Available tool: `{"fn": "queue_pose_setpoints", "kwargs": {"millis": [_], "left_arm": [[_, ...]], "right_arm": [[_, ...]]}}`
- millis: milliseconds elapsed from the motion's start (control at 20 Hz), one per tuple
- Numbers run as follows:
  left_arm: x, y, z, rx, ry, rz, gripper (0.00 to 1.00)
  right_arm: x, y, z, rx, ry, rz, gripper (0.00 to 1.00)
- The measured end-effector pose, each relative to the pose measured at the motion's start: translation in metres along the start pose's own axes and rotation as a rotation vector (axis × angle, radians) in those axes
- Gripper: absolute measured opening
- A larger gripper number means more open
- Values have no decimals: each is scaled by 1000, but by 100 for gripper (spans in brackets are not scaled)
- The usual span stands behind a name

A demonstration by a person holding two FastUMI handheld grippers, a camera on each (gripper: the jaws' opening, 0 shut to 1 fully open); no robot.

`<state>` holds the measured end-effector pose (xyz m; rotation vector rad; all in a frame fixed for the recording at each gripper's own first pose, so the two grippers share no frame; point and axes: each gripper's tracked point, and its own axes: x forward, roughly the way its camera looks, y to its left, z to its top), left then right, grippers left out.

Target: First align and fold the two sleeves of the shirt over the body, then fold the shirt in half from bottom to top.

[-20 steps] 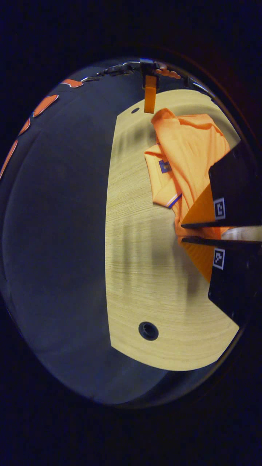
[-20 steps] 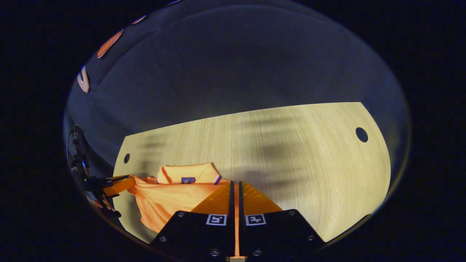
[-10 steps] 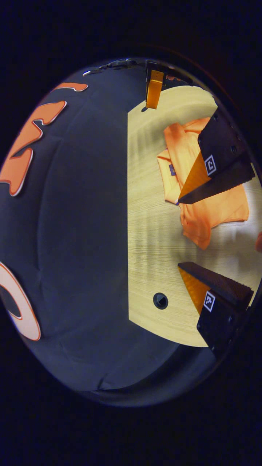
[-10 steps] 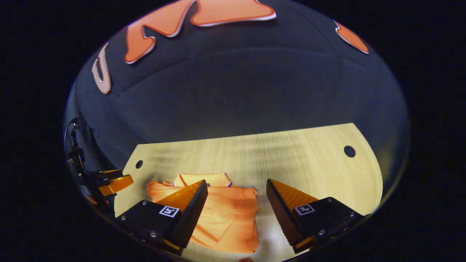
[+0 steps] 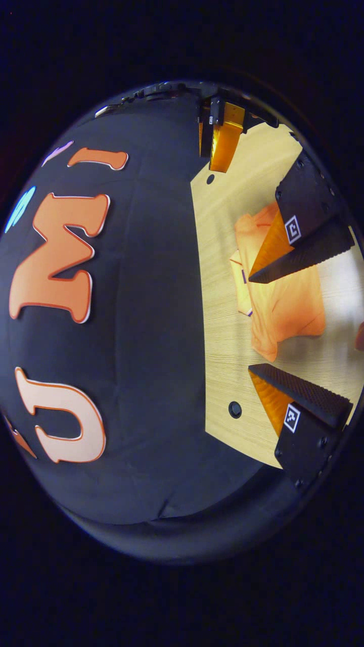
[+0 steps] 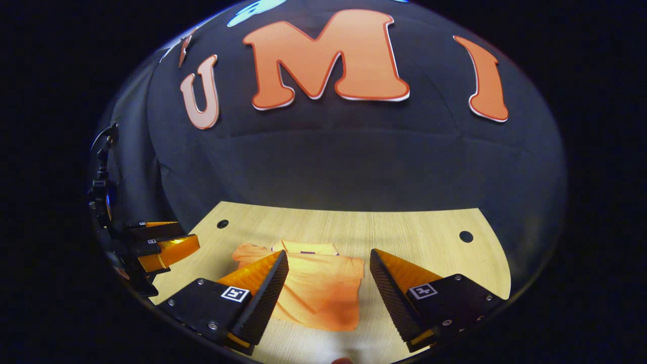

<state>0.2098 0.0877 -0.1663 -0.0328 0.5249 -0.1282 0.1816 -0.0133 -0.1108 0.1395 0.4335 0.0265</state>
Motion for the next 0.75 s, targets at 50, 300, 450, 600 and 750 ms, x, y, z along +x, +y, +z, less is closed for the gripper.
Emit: {"fn": "queue_pose_setpoints", "kwargs": {"millis": [50,300,450,600,750], "left_arm": [[-11,-2,3,-7,-21,4,99],[-66,-17,11,-11,-124,33,98],[-94,-26,11,-2,-197,55,98],[-118,-36,-1,-24,-236,61,98],[-139,-43,-6,-18,-281,76,98]], "right_arm": [[-12,1,3,-10,-26,-3,99],[-64,10,12,-63,-138,-12,99],[-90,14,12,-65,-199,-8,99],[-113,21,1,-56,-234,3,99],[-134,26,-14,-76,-264,7,98]]}}
